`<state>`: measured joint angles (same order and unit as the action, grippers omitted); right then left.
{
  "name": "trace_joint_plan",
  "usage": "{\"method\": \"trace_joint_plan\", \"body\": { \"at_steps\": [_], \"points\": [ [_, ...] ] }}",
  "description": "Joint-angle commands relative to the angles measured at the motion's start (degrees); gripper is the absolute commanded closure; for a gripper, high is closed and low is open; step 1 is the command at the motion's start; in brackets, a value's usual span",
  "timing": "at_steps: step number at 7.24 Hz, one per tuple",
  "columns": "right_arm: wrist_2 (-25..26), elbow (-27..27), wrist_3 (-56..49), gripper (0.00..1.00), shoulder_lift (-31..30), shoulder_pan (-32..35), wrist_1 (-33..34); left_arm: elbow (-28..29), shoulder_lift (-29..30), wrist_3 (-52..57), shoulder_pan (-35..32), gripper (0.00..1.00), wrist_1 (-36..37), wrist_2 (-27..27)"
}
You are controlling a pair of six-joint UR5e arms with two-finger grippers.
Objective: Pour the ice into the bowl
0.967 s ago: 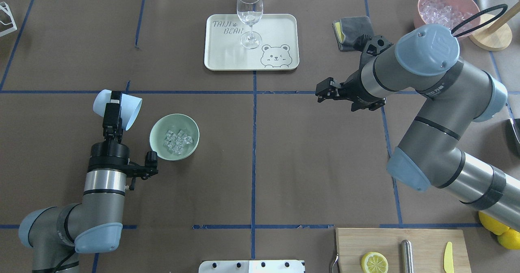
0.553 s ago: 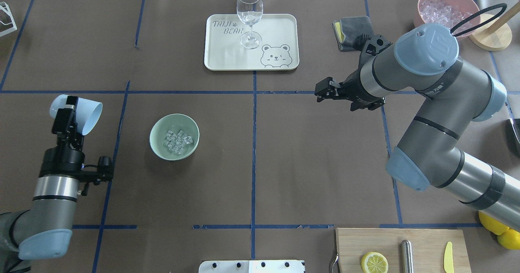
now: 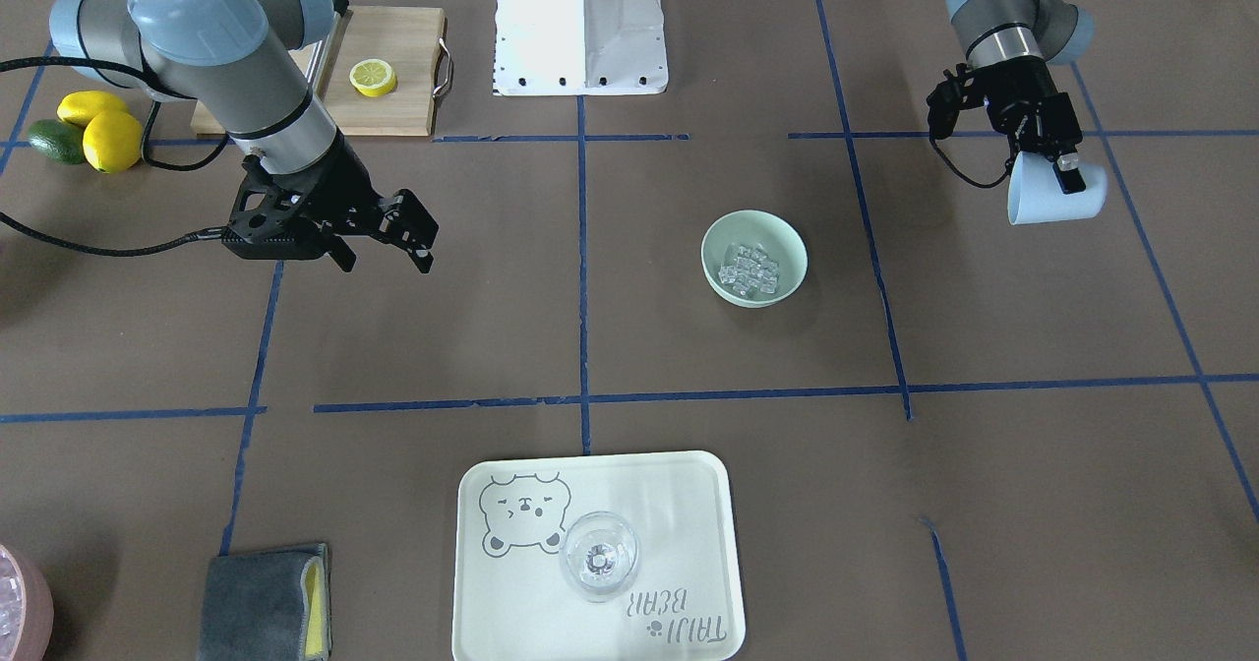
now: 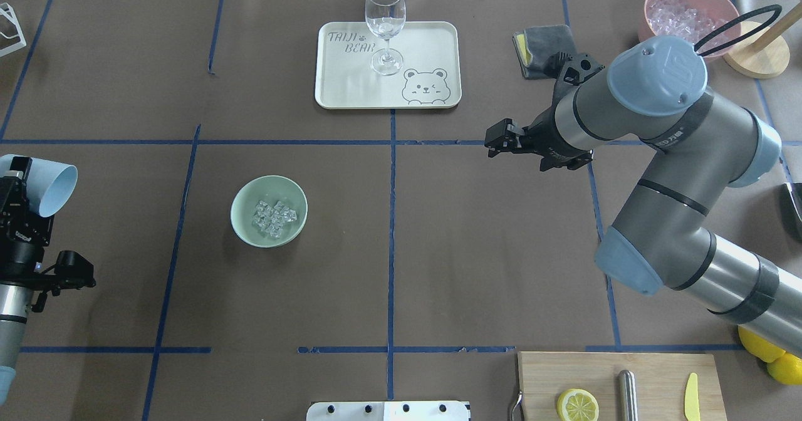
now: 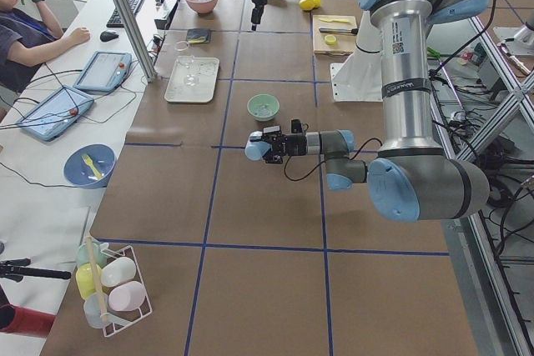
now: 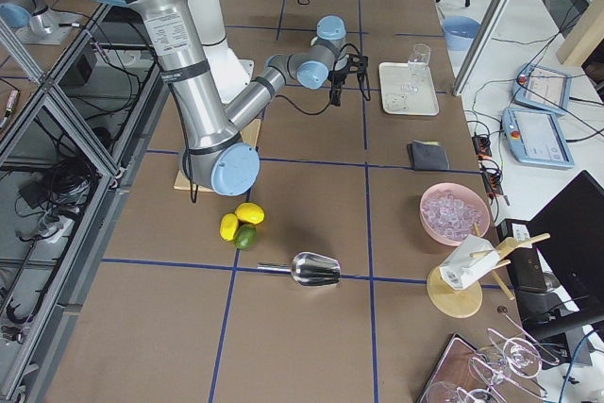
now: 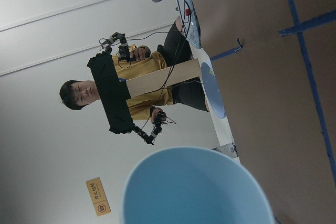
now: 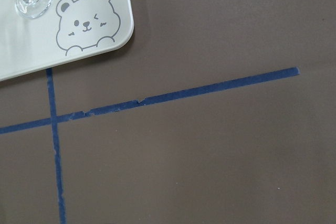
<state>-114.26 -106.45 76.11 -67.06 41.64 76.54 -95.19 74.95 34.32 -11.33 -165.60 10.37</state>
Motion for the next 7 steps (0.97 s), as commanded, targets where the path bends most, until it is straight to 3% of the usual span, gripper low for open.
{"method": "trace_joint_plan", "body": {
  "at_steps": [1,4,7],
  "points": [
    [0.0,-0.1,0.0,0.0,0.0,0.0,0.0,5.2,-0.3,0.0,0.1,1.0,-14.9,0.4],
    [-0.1,-0.5,0.0,0.0,0.1,0.2,0.0,6.2,-0.4,-0.8,0.1,1.0,-30.6,6.8],
    [-0.3,-0.5,-0.1,0.0,0.1,0.7,0.1,6.2,-0.3,-20.7,0.2,1.0,-33.7,11.8]
  ]
}}
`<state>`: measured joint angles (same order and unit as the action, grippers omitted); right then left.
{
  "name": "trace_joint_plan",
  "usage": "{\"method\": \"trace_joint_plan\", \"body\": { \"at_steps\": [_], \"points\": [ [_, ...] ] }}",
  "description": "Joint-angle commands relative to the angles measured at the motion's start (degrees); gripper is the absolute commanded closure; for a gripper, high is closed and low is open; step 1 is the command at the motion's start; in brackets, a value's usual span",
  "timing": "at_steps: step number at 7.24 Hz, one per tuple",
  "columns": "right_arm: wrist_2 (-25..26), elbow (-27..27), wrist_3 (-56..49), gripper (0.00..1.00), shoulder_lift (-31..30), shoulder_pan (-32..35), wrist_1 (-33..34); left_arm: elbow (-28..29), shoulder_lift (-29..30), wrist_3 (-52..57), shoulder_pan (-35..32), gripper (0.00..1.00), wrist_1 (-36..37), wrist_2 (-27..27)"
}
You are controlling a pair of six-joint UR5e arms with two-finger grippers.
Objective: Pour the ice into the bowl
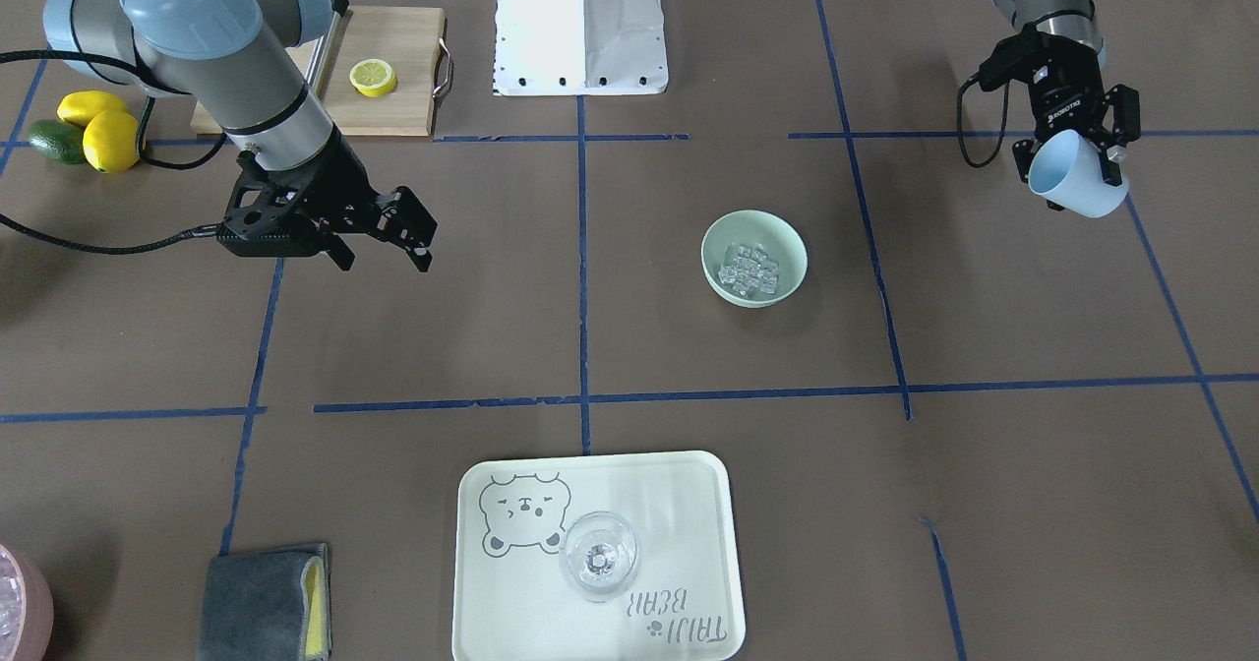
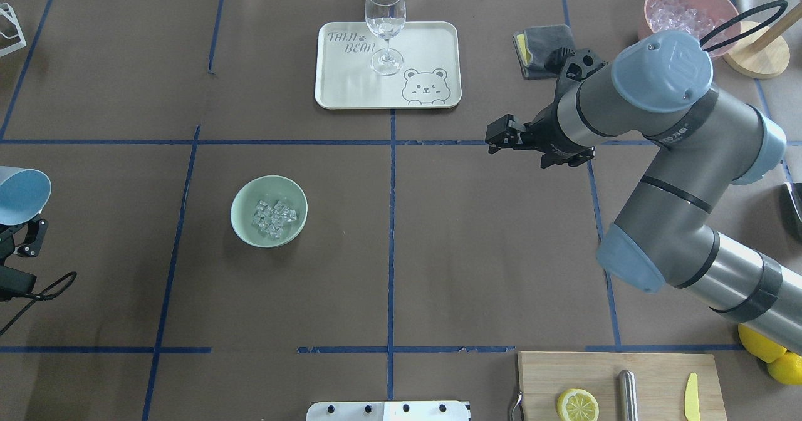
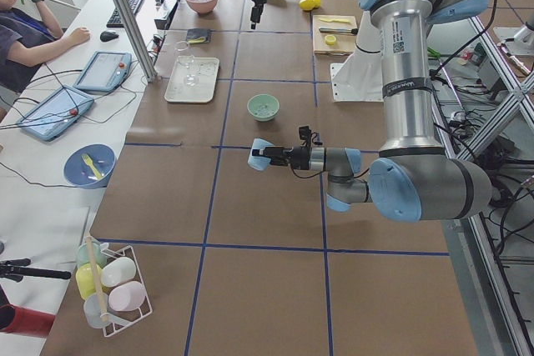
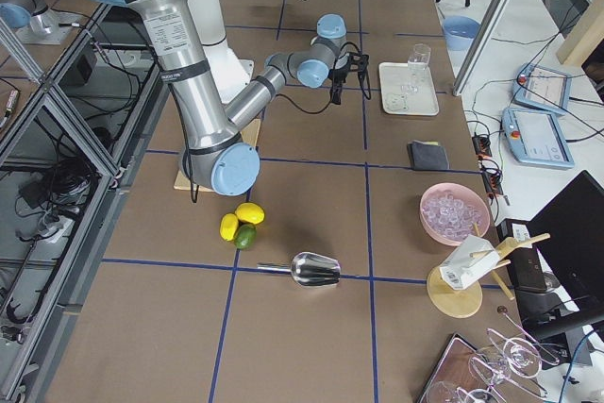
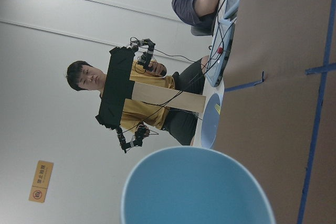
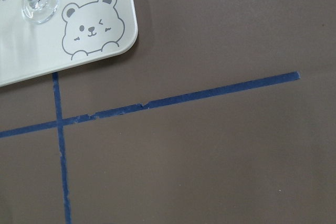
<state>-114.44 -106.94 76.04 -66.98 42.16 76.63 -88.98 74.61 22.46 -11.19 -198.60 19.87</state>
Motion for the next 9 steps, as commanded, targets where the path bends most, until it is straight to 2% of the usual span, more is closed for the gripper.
{"method": "trace_joint_plan", "body": {
  "at_steps": [1,6,7,9],
  "points": [
    [-0.2,0.0,0.0,0.0,0.0,0.2,0.0,0.0,0.0,-17.9,0.0,1.0,-0.6,3.5],
    [-0.3,-0.7,-0.2,0.0,0.0,1.2,0.2,1.0,0.1,-45.8,0.1,1.0,-0.7,4.1],
    [-2.3,-0.7,-0.5,0.0,-0.3,2.6,0.3,2.0,0.1,-50.0,0.1,1.0,-0.7,4.1],
    [-4.6,-0.6,-2.4,0.0,-1.1,5.0,0.3,2.8,0.2,-67.2,0.2,1.0,-0.6,4.3]
  ]
}}
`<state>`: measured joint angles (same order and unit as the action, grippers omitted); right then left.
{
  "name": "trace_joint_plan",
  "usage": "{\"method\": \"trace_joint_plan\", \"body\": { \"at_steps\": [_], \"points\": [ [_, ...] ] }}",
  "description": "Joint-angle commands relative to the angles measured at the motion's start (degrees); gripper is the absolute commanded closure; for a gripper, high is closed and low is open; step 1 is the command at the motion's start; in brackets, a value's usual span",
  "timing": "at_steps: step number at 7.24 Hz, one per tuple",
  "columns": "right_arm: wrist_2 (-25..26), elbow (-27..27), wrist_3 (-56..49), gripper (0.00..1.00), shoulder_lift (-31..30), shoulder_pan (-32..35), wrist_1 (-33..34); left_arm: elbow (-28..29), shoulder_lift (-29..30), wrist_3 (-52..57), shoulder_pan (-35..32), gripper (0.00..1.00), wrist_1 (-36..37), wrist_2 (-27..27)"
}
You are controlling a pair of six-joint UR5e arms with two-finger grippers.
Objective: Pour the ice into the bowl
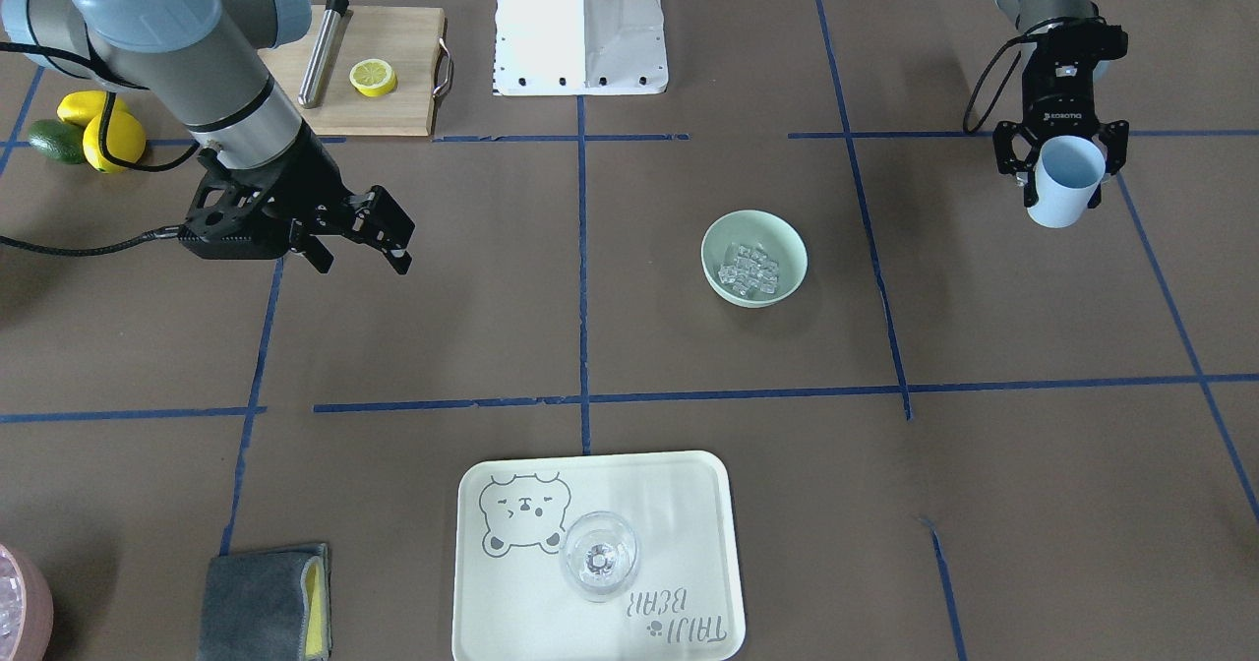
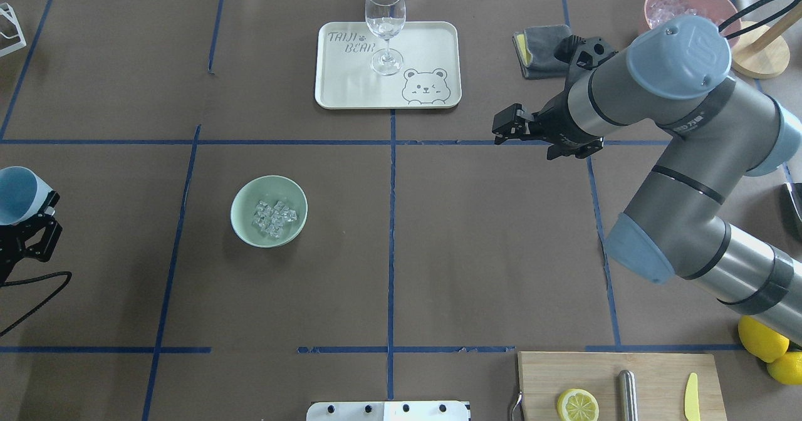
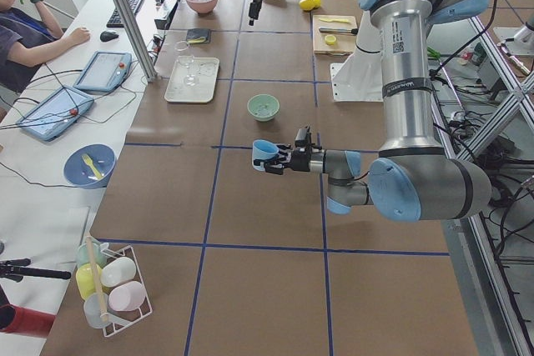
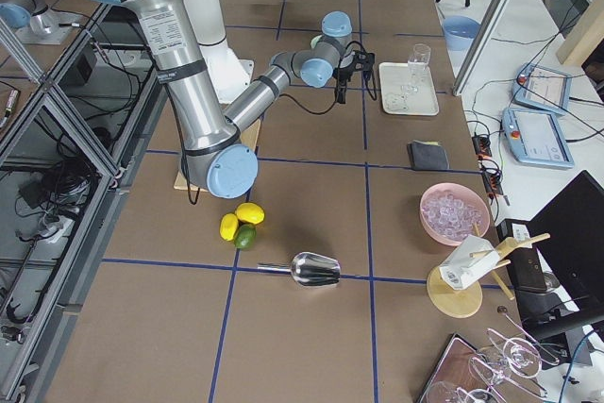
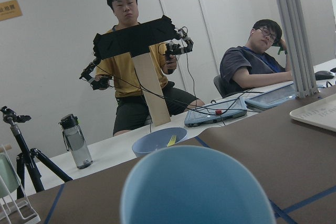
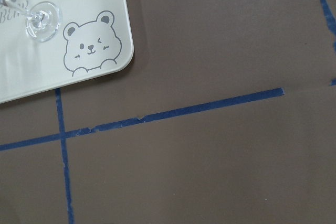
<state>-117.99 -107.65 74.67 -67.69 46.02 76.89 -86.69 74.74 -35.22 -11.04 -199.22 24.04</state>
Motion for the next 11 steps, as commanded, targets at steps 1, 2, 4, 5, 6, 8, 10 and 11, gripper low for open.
{"method": "trace_joint_plan", "body": {
  "at_steps": [1,2,4,5,6,8,10,11],
  "points": [
    [-1.1,0.0,-1.2,0.0,-0.3,1.4,1.0,1.4,0.1,-11.6,0.4,1.0,0.4,0.2],
    [-1.3,-0.3,-1.2,0.0,-0.1,1.4,2.3,1.9,0.1,-12.7,0.4,1.0,0.5,1.0],
    [-1.1,-0.3,-1.1,0.0,0.4,0.3,2.3,3.7,0.3,-13.6,0.4,1.0,2.0,1.1],
    [-0.3,0.0,-0.3,0.0,1.3,-2.1,2.4,3.7,0.4,-13.6,0.4,1.0,6.3,1.2],
    [1.6,1.6,0.5,0.0,5.1,-4.3,3.5,3.8,0.8,-13.7,0.4,1.0,9.0,2.2],
    [6.4,3.0,5.1,0.0,9.4,-9.6,4.7,3.9,0.8,-20.3,0.4,1.0,9.5,5.0],
    [12.0,9.0,9.2,0.0,16.8,-14.3,4.3,4.0,1.6,-21.9,0.4,1.0,11.0,6.5],
    [12.3,12.3,10.6,0.0,19.8,-15.2,4.2,4.0,2.2,-22.0,0.4,1.0,11.3,6.7]
  ]
}}
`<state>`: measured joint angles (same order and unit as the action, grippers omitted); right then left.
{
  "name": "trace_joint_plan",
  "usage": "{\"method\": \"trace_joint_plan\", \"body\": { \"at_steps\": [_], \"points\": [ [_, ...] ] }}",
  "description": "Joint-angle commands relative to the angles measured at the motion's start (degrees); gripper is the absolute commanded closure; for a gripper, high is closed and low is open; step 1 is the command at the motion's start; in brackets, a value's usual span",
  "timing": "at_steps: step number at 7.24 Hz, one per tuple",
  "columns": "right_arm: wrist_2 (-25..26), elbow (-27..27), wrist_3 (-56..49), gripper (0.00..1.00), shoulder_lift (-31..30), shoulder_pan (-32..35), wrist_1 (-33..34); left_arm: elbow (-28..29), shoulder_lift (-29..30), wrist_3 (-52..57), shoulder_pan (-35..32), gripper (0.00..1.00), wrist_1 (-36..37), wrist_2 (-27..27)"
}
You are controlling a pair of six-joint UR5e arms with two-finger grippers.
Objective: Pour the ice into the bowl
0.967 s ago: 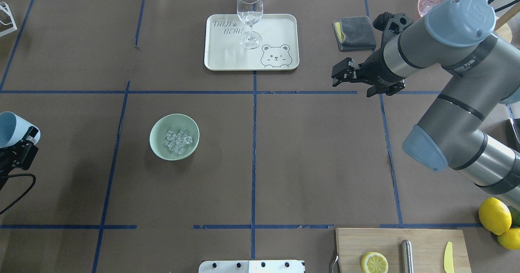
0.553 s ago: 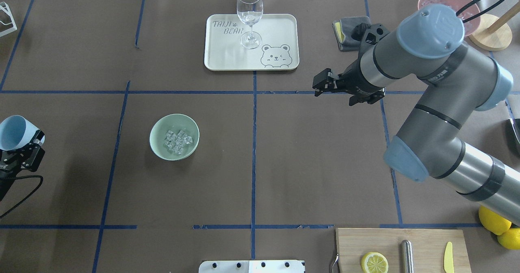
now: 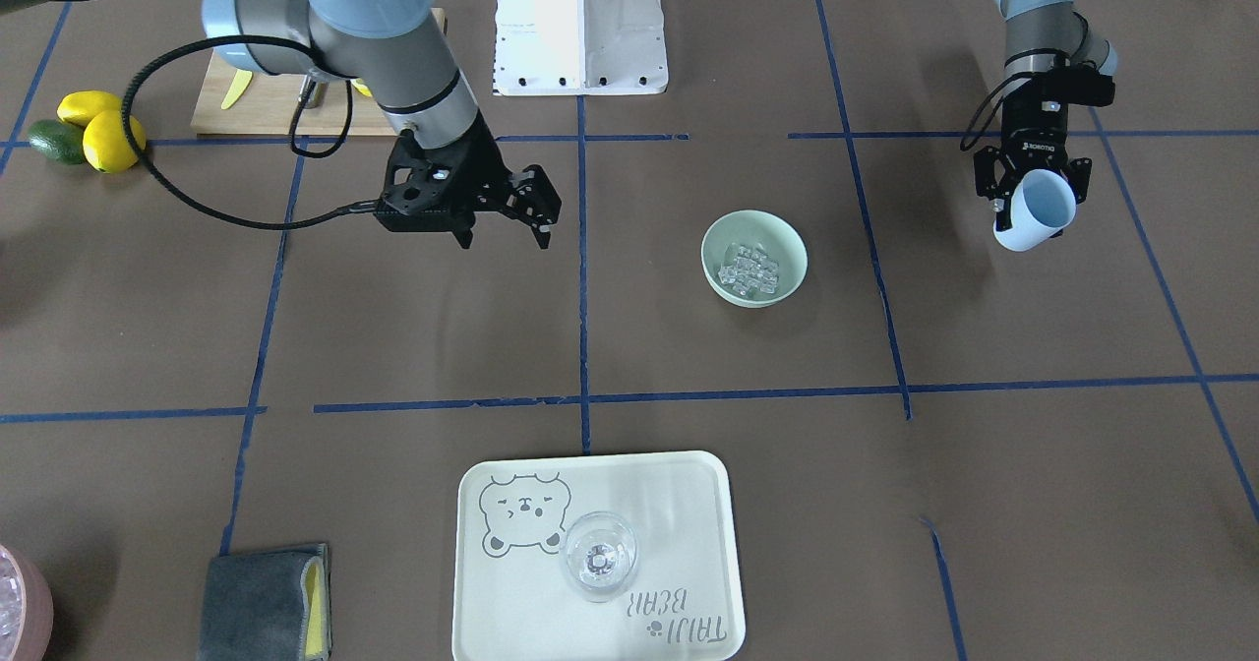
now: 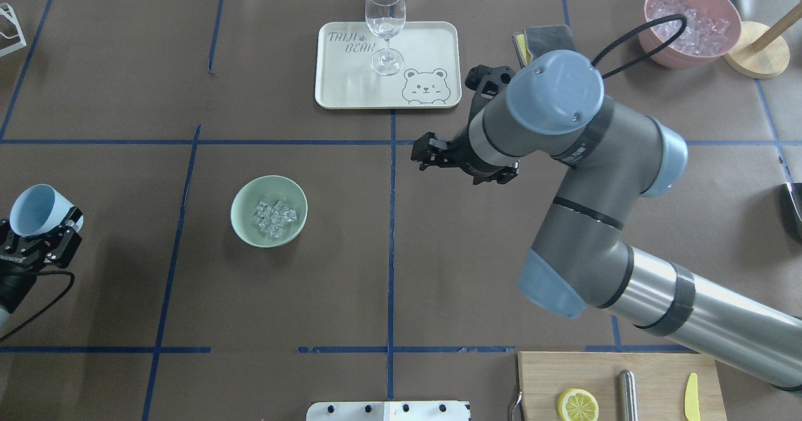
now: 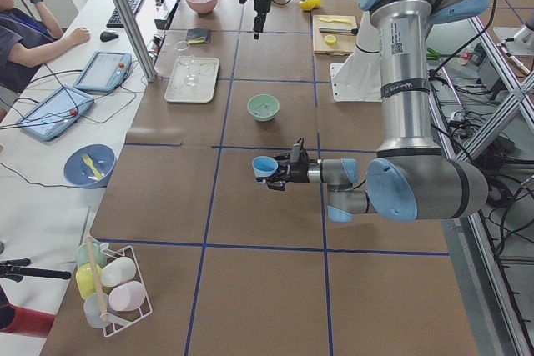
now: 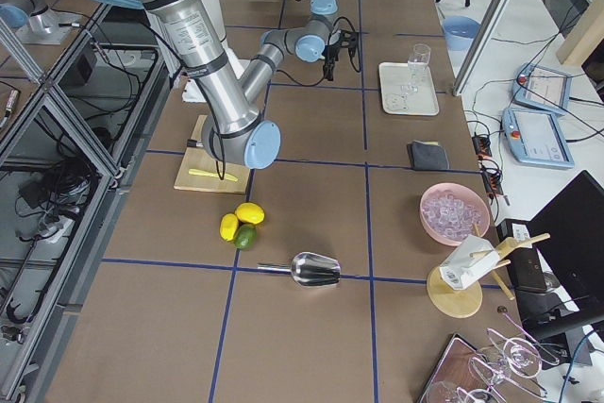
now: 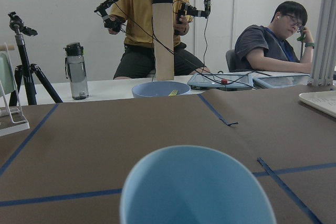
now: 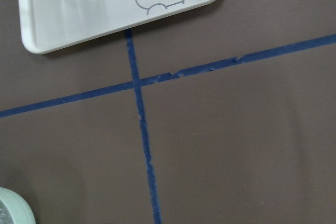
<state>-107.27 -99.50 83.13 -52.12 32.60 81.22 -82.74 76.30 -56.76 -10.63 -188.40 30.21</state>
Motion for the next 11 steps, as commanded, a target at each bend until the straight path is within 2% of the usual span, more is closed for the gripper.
{"method": "trace_joint_plan", "body": {
  "at_steps": [1,2,4,5,8,9,11],
  "points": [
    [3.5,5.6,2.3,0.0,5.5,-3.7,-0.1,0.0,0.9,-0.5,-0.1,1.0,0.6,1.1],
    [5.7,7.3,3.0,0.0,7.6,-4.9,-0.1,0.0,0.9,-0.5,-0.3,1.0,0.6,1.3],
    [6.0,16.1,4.7,0.0,15.3,-6.1,-0.6,1.1,0.8,-0.5,-0.8,1.0,0.8,1.9],
    [6.8,18.4,4.8,0.0,16.0,-6.7,-3.1,1.4,0.8,-0.5,-1.3,1.0,1.4,2.0],
    [7.5,19.5,5.6,0.0,16.1,-8.0,-3.9,4.2,2.4,-4.0,-2.5,0.99,3.3,2.9],
    [8.1,20.4,5.6,0.0,16.2,-8.4,-4.0,4.2,2.5,-4.0,-2.9,0.87,4.3,3.5],
    [8.6,20.6,5.6,0.0,16.4,-9.1,-4.0,4.2,2.4,-3.2,-4.6,0.22,4.6,5.5]
  ]
}}
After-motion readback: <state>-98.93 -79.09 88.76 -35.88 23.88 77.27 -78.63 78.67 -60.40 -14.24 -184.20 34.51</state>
